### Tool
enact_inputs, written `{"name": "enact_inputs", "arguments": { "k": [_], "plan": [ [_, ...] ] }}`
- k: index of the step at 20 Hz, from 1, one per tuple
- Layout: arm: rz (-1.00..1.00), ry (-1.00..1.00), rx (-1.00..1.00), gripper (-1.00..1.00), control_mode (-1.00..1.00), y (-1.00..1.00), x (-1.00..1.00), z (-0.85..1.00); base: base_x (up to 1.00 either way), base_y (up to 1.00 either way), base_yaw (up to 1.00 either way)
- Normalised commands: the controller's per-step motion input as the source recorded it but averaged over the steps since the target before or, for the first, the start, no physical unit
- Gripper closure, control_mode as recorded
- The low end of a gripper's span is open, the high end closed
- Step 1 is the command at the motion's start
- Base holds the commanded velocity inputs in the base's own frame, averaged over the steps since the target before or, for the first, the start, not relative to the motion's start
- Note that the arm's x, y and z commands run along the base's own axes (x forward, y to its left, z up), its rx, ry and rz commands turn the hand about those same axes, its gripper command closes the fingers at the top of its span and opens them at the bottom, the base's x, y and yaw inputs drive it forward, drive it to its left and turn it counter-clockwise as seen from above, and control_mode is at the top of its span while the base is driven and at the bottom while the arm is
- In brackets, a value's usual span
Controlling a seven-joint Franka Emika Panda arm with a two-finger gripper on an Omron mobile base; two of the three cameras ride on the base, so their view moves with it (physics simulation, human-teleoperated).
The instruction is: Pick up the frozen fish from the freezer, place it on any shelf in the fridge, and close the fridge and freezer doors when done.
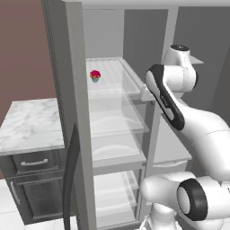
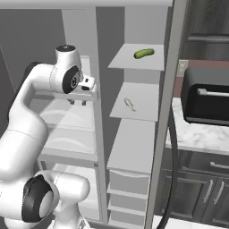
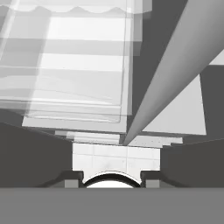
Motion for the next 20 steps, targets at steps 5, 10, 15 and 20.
{"name": "enact_inputs", "arguments": {
  "k": [5,10,15,20],
  "plan": [
    [0.01,-0.04,0.0,-1.0,-1.0,-0.34,-0.06,-0.2,0.0,0.0,0.0],
    [0.05,-0.12,0.0,-1.0,-1.0,-0.68,-0.41,-0.07,0.0,0.0,0.0],
    [0.03,-0.02,0.0,-1.0,-1.0,-0.6,-0.13,0.0,0.0,0.0,0.0],
    [0.11,0.0,0.0,-1.0,-1.0,-0.61,0.02,-0.06,0.0,0.0,0.0]
  ]
}}
